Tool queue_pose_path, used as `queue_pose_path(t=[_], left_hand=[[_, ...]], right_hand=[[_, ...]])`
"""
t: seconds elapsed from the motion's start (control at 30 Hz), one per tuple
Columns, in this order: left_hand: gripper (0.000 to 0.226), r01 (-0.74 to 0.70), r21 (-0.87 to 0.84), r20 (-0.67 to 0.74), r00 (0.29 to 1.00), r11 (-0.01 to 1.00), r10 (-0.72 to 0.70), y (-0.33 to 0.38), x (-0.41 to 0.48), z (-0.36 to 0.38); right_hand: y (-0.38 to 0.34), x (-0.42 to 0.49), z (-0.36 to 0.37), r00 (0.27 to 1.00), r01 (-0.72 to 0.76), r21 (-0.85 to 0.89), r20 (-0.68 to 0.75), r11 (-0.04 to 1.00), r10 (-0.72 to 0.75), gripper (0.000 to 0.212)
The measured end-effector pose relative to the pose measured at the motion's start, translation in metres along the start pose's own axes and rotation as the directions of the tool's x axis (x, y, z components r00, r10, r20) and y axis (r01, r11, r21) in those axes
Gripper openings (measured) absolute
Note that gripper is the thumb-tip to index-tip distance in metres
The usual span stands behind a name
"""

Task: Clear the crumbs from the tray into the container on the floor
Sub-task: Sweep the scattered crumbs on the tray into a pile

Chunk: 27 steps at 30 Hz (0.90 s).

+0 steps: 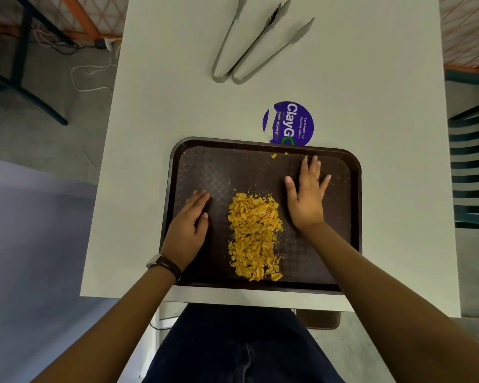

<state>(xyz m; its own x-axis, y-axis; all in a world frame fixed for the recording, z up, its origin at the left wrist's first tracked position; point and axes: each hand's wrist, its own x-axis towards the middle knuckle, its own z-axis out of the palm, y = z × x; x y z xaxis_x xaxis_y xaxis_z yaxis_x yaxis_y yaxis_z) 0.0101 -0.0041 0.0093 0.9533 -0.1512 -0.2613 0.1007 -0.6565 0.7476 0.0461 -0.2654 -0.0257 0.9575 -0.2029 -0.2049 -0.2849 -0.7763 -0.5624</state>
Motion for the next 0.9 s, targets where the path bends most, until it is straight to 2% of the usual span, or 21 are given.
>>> queue_pose_path(t=[0.17, 0.27, 0.4, 0.5, 0.57, 0.67, 0.73, 0.83, 0.9], left_hand=[[0.046, 0.039, 0.060, 0.029, 0.999, 0.997, -0.041, -0.009, 0.002, -0.004], [0.048, 0.033, 0.105, 0.059, 0.997, 0.994, -0.039, -0.013, 0.003, -0.007], [0.048, 0.010, 0.120, 0.092, 0.995, 0.993, -0.022, -0.015, 0.004, -0.011], [0.048, 0.026, 0.108, 0.078, 0.996, 0.994, -0.035, -0.013, 0.004, -0.012], [0.048, 0.037, 0.093, 0.069, 0.997, 0.995, -0.043, -0.013, 0.004, -0.011], [0.048, 0.044, 0.088, 0.063, 0.997, 0.995, -0.050, -0.014, 0.003, -0.010], [0.048, 0.038, 0.094, 0.069, 0.997, 0.995, -0.044, -0.015, 0.003, -0.010], [0.048, 0.033, 0.095, 0.070, 0.997, 0.995, -0.040, -0.015, 0.003, -0.011], [0.047, 0.036, 0.094, 0.068, 0.997, 0.995, -0.042, -0.014, 0.004, -0.011]], right_hand=[[-0.026, 0.003, 0.017, 0.996, 0.078, -0.010, 0.041, 0.997, -0.077, 0.067], [-0.033, 0.000, 0.026, 0.977, 0.181, 0.003, 0.113, 0.983, -0.180, 0.071], [-0.041, -0.004, 0.027, 0.907, 0.326, 0.121, 0.240, 0.938, -0.346, 0.071], [-0.040, -0.017, 0.027, 0.836, 0.366, 0.280, 0.320, 0.888, -0.445, 0.062], [-0.039, -0.025, 0.023, 0.852, 0.316, 0.394, 0.282, 0.863, -0.441, 0.059], [-0.045, -0.019, 0.007, 0.948, 0.228, 0.482, 0.090, 0.846, -0.307, 0.063], [-0.044, -0.004, 0.000, 0.953, 0.238, 0.444, 0.063, 0.864, -0.295, 0.054], [-0.040, 0.016, 0.003, 0.899, 0.319, 0.268, 0.220, 0.909, -0.380, 0.057], [-0.037, 0.020, 0.012, 0.858, 0.392, 0.171, 0.286, 0.904, -0.426, 0.062]])
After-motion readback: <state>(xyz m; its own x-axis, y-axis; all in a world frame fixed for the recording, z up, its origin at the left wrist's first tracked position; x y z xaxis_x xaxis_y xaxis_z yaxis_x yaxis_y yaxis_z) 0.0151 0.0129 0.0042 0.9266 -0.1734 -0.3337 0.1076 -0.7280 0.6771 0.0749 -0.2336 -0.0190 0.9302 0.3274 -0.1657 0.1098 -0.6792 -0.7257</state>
